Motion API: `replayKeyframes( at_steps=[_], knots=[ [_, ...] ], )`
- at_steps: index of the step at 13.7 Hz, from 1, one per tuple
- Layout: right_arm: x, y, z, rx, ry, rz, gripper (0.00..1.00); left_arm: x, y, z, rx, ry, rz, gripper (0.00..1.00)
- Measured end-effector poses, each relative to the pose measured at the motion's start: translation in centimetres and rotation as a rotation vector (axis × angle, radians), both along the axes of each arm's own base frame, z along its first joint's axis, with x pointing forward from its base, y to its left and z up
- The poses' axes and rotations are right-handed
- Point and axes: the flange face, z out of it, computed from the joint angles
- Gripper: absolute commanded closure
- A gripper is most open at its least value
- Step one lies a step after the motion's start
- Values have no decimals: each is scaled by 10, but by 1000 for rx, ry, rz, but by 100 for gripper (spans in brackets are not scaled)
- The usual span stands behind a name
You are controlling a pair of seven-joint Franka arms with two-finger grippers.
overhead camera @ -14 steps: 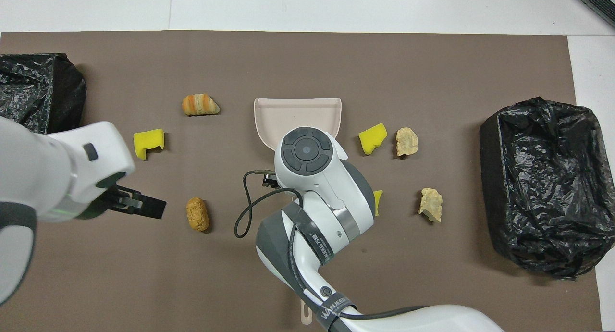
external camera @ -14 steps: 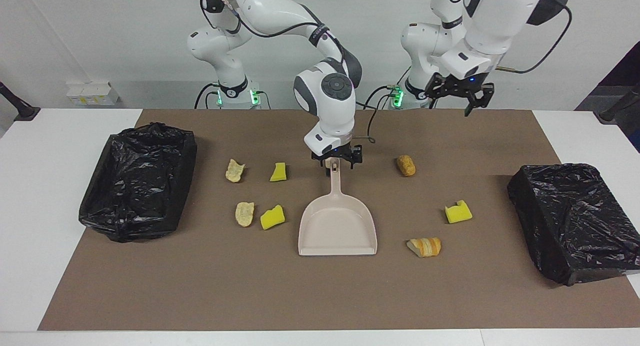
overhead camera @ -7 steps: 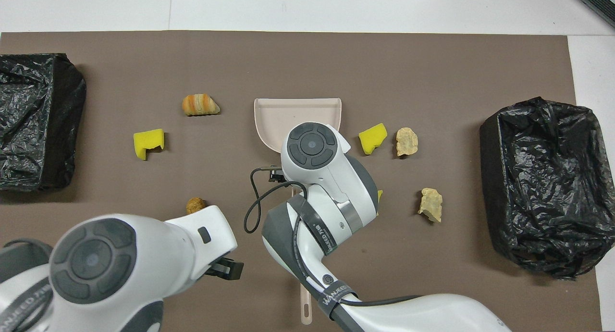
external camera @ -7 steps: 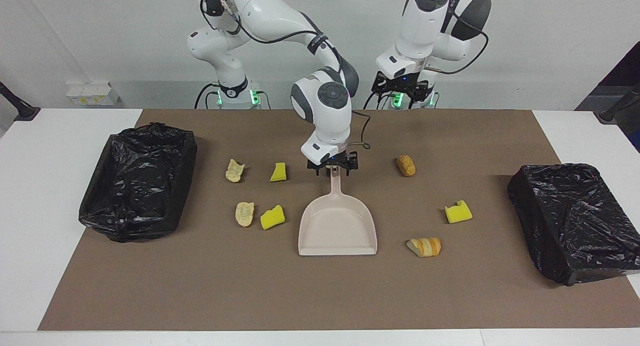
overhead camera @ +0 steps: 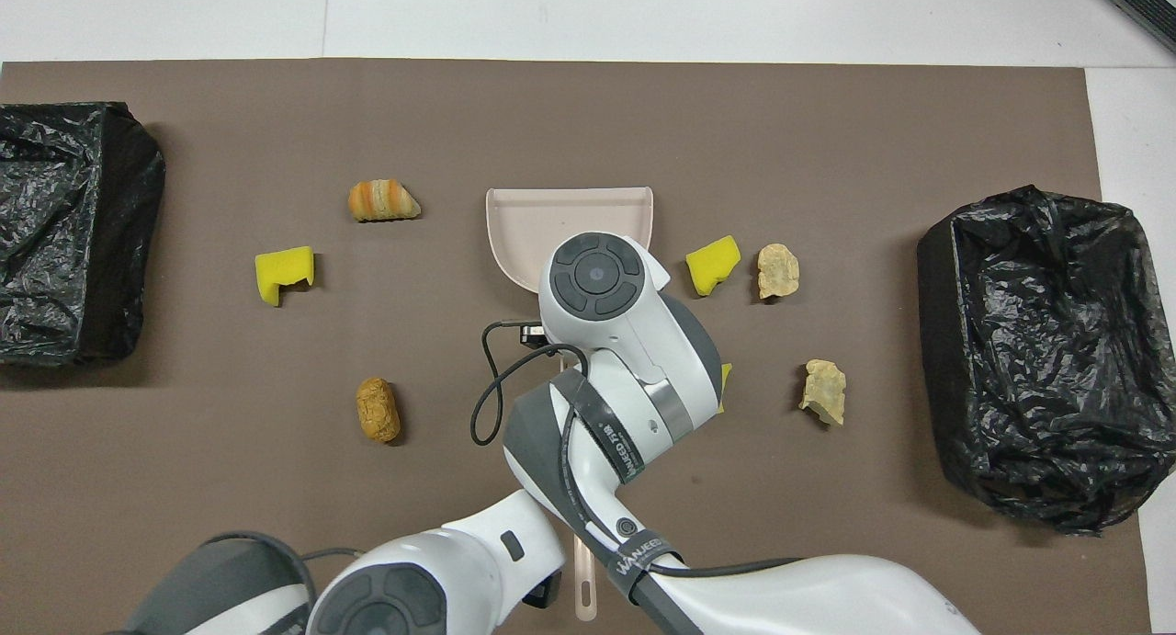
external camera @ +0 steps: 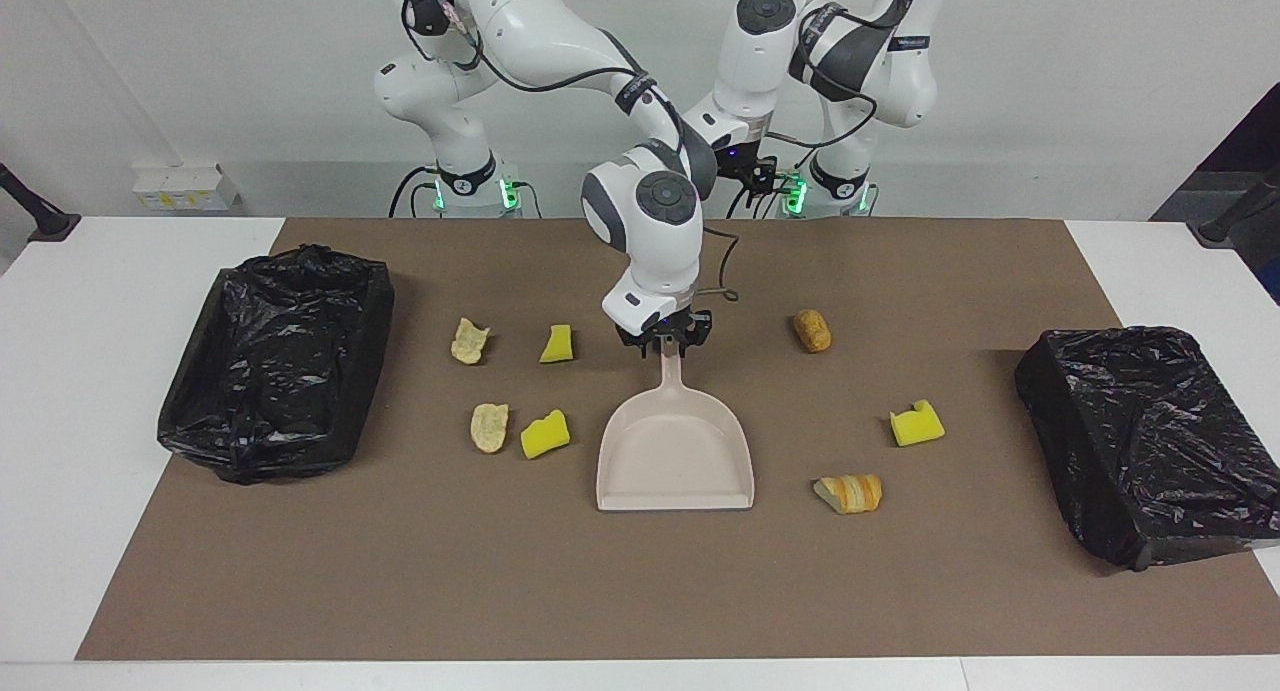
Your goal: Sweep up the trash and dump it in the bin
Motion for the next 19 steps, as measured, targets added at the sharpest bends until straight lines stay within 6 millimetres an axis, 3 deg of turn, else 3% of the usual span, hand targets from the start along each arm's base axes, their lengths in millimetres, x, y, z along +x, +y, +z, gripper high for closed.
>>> replayKeyframes(
  at_steps=[3,5,7,10,12,15,17,19],
  knots=[
    [3,0,-2,-4,-3,0,100,-13,-40,-42,-30,-37,91,0],
    [8,-5,2,-8,3,6,100,-14,-59,-80,-9,-33,118,0],
    [17,-20,23,-14,22,76,100,-12,-63,-100,13,-23,121,18],
    [19,-60,85,-11,70,243,100,-10,-64,-100,13,-23,122,57],
    [12,-82,118,1,86,435,100,-11,-65,-99,12,-23,118,58],
    [18,-106,124,-66,83,699,100,-16,-68,-99,11,-24,105,65],
    [28,-126,117,-73,99,904,100,-21,-70,-99,13,-22,87,85],
    [39,-144,112,-59,101,1066,100,-23,-69,-100,28,-11,46,87]
  ],
)
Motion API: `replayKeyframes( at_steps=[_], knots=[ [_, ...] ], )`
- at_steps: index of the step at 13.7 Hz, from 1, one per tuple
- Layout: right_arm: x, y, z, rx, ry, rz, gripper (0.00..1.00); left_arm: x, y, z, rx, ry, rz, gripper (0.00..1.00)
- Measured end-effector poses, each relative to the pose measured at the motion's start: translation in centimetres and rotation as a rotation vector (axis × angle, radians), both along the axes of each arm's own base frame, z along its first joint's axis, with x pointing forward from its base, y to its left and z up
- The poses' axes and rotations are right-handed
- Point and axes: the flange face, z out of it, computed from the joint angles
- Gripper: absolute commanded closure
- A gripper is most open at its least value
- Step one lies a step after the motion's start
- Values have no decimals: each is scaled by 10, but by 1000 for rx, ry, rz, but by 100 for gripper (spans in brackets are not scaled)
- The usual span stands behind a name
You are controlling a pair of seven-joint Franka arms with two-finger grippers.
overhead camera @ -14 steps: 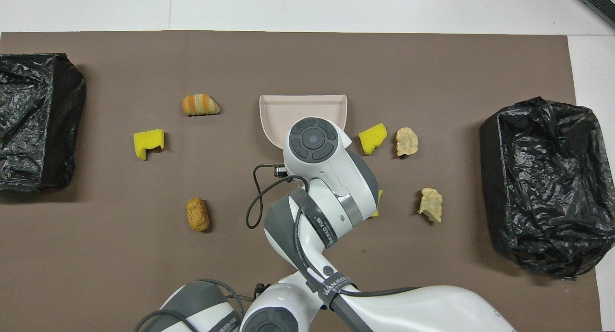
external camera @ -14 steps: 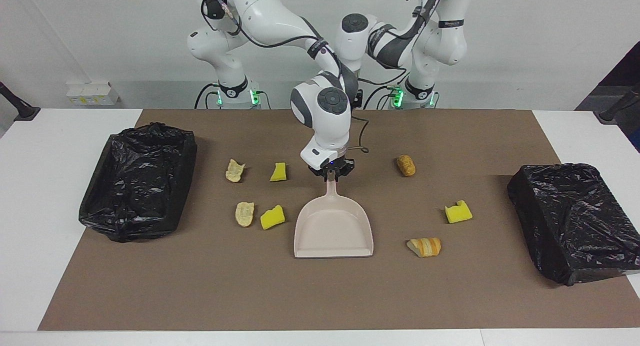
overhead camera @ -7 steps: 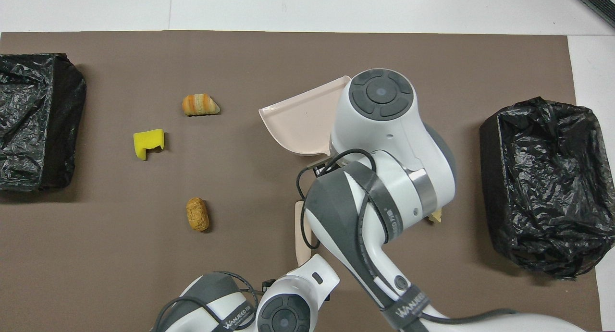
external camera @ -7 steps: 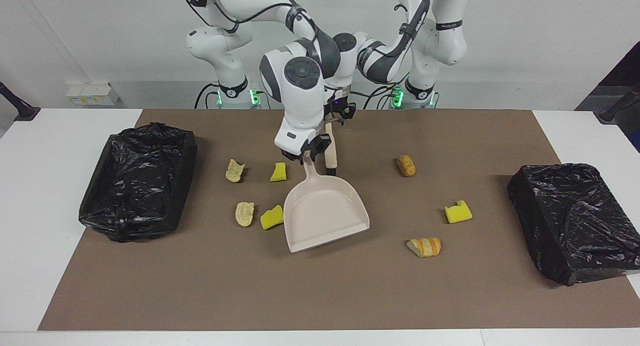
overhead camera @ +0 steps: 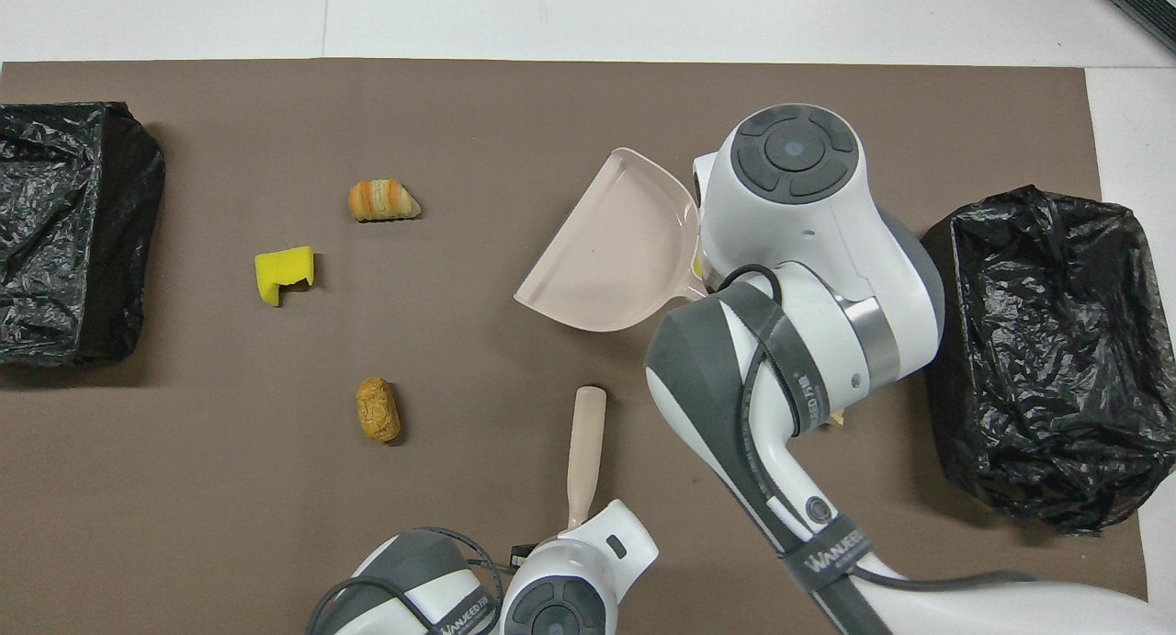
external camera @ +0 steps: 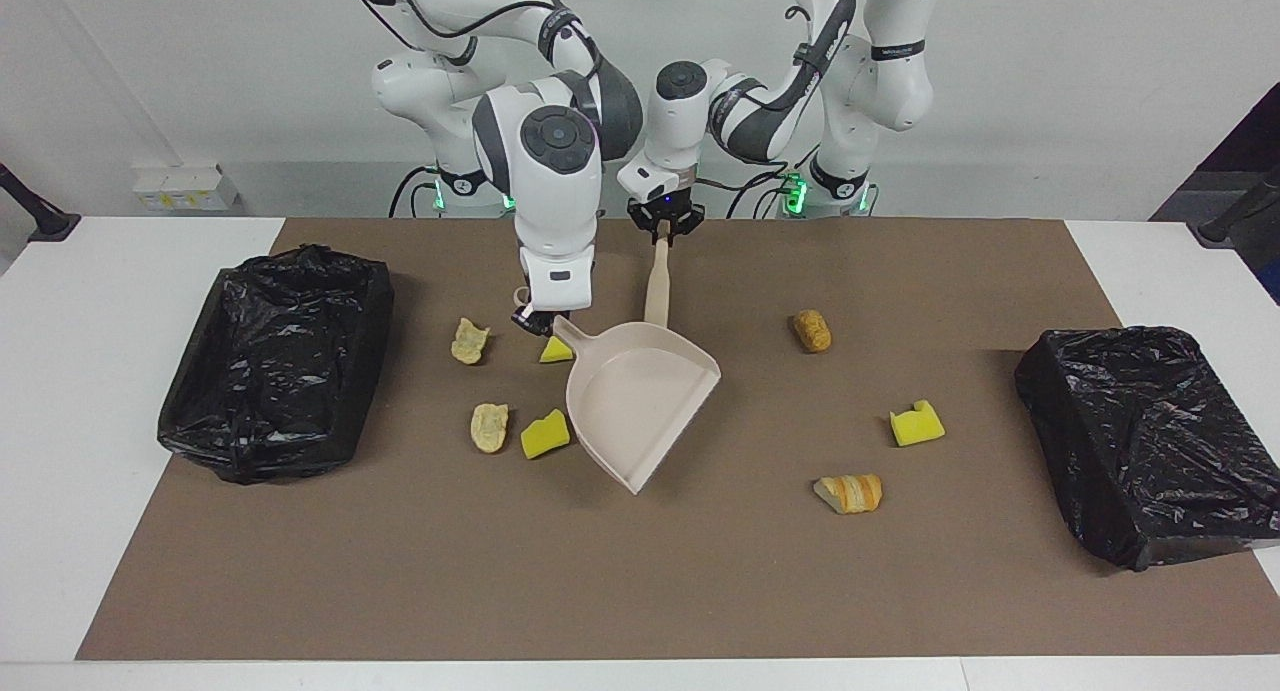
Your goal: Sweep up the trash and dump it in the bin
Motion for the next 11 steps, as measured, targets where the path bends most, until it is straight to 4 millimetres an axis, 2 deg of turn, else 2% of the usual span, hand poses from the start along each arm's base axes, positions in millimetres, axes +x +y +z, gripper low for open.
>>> replayKeyframes(
  at_steps=[1,6,8,11],
  knots=[
    [6,-6,-1,17,-9,81,100,-1,1,0,8,7,-19,98],
    [20,-25,-7,51,-23,391,100,2,11,5,65,57,-23,100],
    [20,-27,-13,40,-11,473,100,20,20,16,86,68,3,100],
    [18,-23,-21,44,-1,589,100,72,53,42,73,11,9,100]
  ],
)
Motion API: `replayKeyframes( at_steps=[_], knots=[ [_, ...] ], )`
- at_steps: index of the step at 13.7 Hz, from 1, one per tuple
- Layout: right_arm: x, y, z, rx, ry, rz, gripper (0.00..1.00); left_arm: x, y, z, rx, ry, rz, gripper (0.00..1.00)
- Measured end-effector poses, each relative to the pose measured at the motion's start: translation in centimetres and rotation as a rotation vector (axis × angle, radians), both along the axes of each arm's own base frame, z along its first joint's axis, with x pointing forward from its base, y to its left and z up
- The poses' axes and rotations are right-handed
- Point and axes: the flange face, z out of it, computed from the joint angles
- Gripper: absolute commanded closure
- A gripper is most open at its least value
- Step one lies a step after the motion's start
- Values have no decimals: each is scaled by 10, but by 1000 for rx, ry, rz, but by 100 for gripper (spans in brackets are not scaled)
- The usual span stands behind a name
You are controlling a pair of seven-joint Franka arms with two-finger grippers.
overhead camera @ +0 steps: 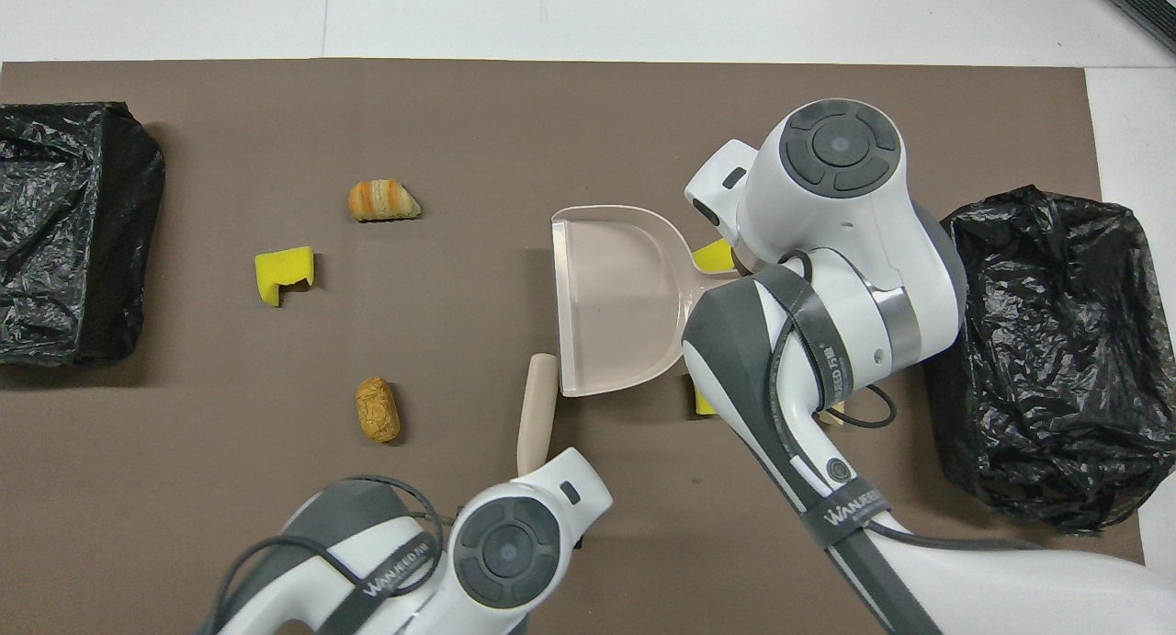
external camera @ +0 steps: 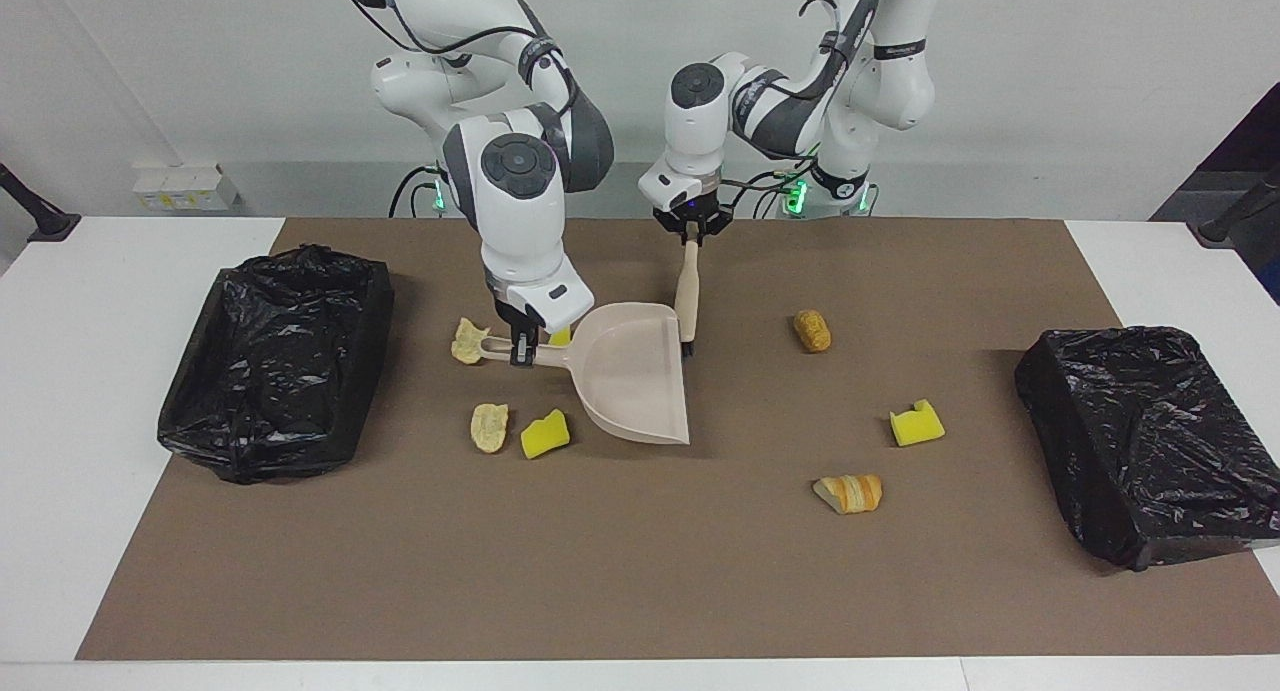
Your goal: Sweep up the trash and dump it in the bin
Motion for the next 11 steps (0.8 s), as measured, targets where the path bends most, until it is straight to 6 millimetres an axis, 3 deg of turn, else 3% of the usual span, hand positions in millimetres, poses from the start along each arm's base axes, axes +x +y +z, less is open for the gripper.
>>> replayKeyframes(
  at_steps=[3,5,9,11],
  knots=[
    [-1,-2,-12,8,-10,50,100,77,69,33,-52,-43,-43,100],
    [-6,2,-21,6,-8,10,100,115,119,41,-71,-56,-125,100],
    [-36,49,-39,-49,-3,-136,100,175,202,44,-90,-74,-350,100],
    [-45,58,-46,-69,-1,-174,100,209,240,46,-93,-90,-475,100]
  ],
)
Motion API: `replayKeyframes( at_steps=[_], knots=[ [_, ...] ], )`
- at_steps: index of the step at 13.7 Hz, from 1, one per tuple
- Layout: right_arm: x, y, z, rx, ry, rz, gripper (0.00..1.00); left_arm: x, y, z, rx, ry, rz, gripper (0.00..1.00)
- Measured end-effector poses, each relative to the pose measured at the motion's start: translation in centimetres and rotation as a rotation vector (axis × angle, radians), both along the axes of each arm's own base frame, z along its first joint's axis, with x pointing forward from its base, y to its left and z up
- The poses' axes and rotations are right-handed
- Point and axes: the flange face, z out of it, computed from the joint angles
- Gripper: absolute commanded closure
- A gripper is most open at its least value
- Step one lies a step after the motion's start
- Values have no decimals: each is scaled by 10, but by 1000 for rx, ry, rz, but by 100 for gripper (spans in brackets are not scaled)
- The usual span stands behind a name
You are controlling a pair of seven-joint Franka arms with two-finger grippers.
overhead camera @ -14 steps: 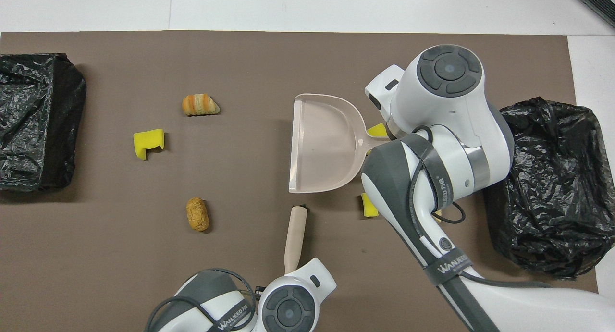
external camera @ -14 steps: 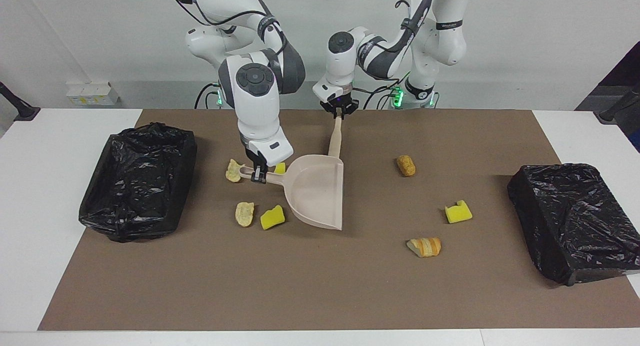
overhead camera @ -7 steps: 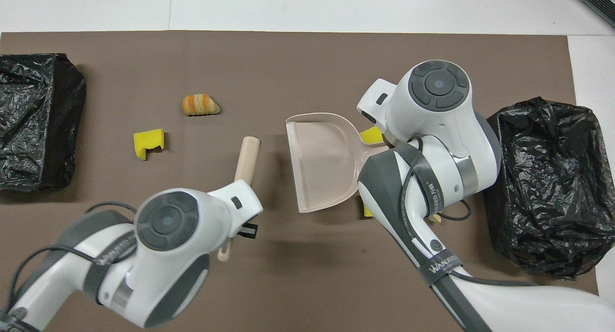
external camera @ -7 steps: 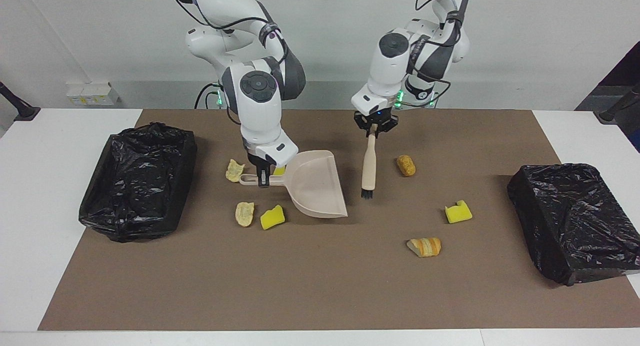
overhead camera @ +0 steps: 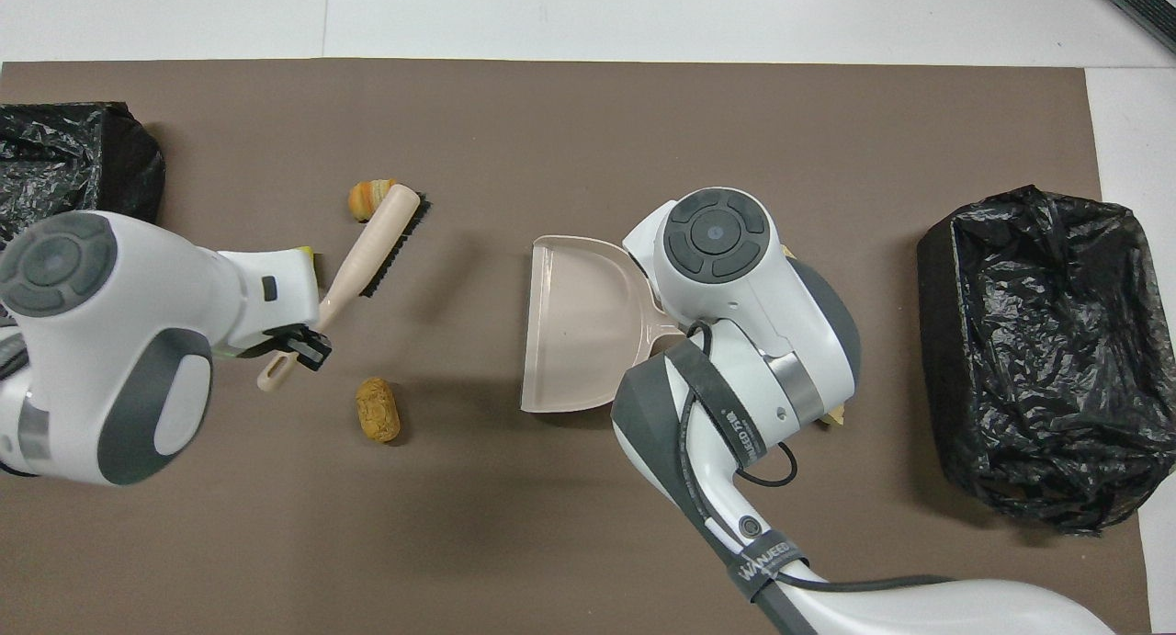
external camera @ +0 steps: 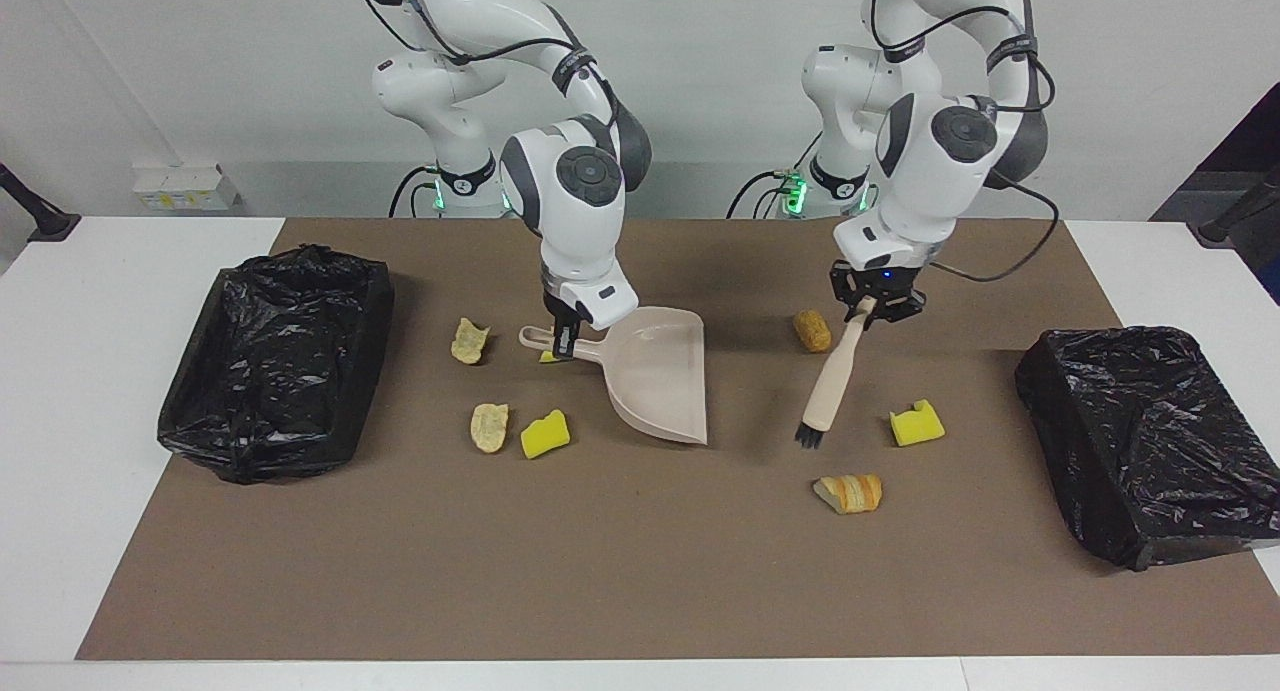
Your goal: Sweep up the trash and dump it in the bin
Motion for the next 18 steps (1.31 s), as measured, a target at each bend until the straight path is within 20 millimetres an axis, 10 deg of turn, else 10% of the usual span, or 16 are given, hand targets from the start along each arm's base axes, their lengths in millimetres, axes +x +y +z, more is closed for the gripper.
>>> replayKeyframes(
  at_steps=[5,10,18],
  knots=[
    [-17,23,-9,-29,-9,-41,100,94,72,-5,60,-70,-262,100],
    [-23,30,-12,-37,-7,-29,100,167,75,-41,154,-95,-533,100],
    [-29,36,-18,-42,1,-15,100,186,75,-86,203,-73,-784,100]
  ],
)
